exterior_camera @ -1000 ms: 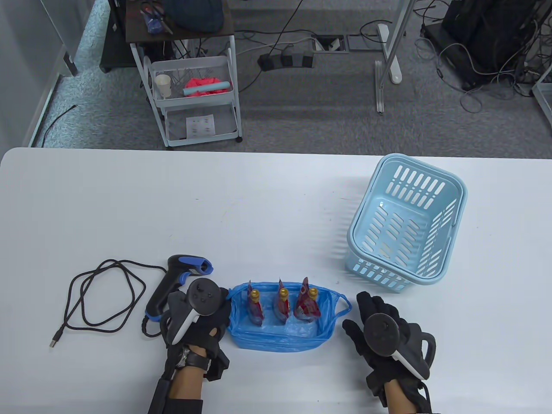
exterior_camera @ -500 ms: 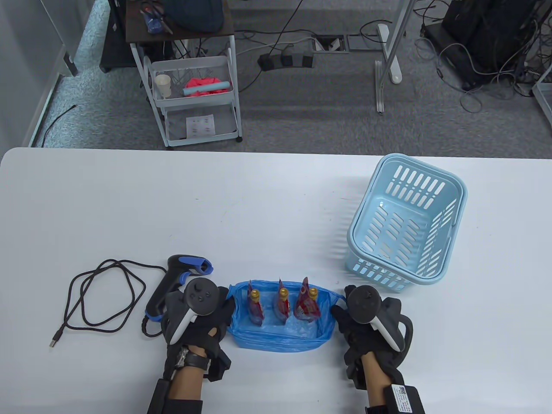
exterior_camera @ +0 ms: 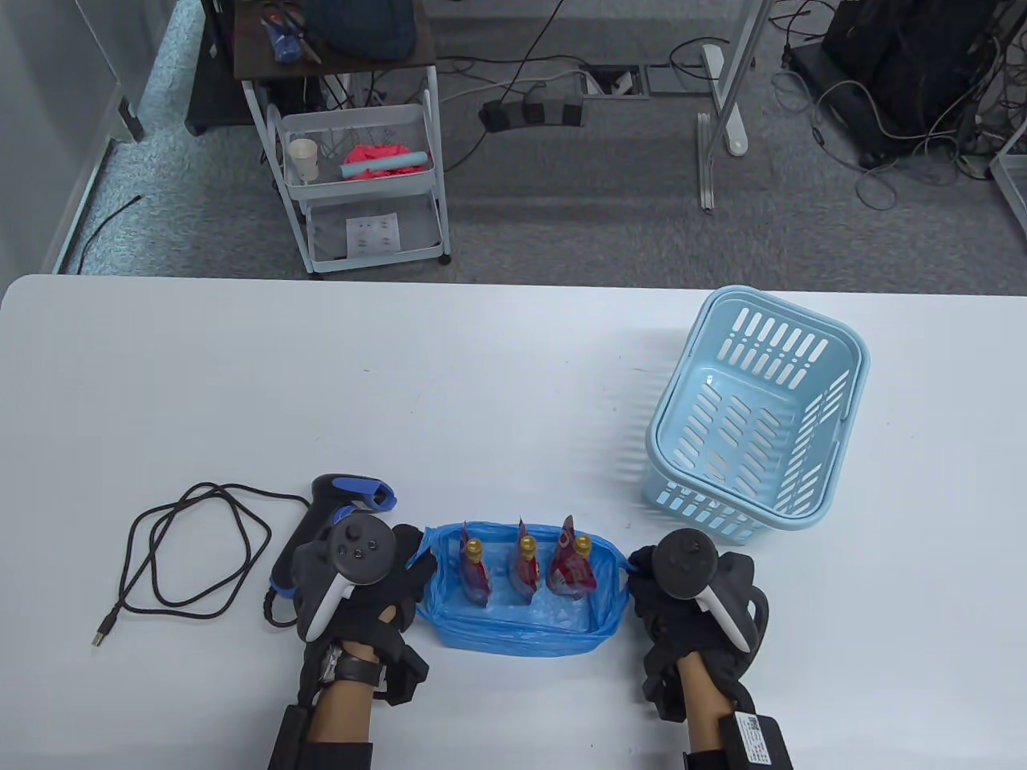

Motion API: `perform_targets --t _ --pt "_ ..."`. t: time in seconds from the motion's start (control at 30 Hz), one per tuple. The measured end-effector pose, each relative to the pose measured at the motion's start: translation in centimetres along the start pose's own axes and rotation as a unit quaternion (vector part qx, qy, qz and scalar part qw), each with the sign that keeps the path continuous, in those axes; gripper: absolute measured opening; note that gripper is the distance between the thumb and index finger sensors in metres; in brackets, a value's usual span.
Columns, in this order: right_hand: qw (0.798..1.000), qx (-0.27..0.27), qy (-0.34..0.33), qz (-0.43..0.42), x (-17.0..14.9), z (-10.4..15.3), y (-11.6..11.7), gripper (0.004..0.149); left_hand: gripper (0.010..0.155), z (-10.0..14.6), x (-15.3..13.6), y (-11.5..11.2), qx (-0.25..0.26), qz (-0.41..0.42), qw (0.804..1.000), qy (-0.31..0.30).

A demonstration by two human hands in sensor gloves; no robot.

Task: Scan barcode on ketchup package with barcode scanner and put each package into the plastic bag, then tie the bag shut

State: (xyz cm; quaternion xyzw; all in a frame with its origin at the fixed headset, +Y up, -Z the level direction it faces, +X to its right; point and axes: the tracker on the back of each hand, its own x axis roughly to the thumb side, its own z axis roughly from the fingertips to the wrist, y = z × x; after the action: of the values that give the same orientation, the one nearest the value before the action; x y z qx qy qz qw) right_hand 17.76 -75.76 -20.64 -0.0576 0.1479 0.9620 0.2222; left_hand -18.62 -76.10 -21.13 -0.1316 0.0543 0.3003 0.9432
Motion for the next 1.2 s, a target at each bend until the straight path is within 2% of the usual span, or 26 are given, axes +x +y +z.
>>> perform_targets --t 0.07,0.23,0.3,0.4,0.57,0.87,1.2 --pt "1.000 0.023 -0.003 -0.013 -0.2 0.1 -0.3 0.036 0.040 0.1 0.1 0.4 0.006 0.013 1.000 -0.005" --pt "0.998 -0.020 -0.019 -0.060 -0.6 0.6 -1.4 0.037 0.040 0.3 0.3 1.4 0.012 0.016 1.000 -0.012" --pt "0.995 -0.054 -0.033 -0.083 -0.5 0.9 -2.3 0.036 0.042 0.5 0.3 2.0 0.016 0.030 0.999 -0.014" --pt "0.990 -0.061 -0.051 -0.115 0.0 1.3 -3.3 0.035 0.044 0.8 0.4 2.8 0.015 0.060 0.998 -0.024" --pt "0.985 -0.096 -0.080 -0.123 1.5 2.4 -5.7 0.036 0.045 1.7 1.1 4.7 0.036 0.082 0.995 -0.042" --pt "0.975 -0.137 -0.128 -0.119 4.3 4.7 -9.8 0.047 0.049 4.2 3.3 8.4 0.087 0.115 0.985 -0.091" --pt "0.964 -0.178 -0.171 -0.102 6.6 6.8 -12.8 0.042 0.049 6.6 6.3 11.5 0.127 0.100 0.977 -0.142"
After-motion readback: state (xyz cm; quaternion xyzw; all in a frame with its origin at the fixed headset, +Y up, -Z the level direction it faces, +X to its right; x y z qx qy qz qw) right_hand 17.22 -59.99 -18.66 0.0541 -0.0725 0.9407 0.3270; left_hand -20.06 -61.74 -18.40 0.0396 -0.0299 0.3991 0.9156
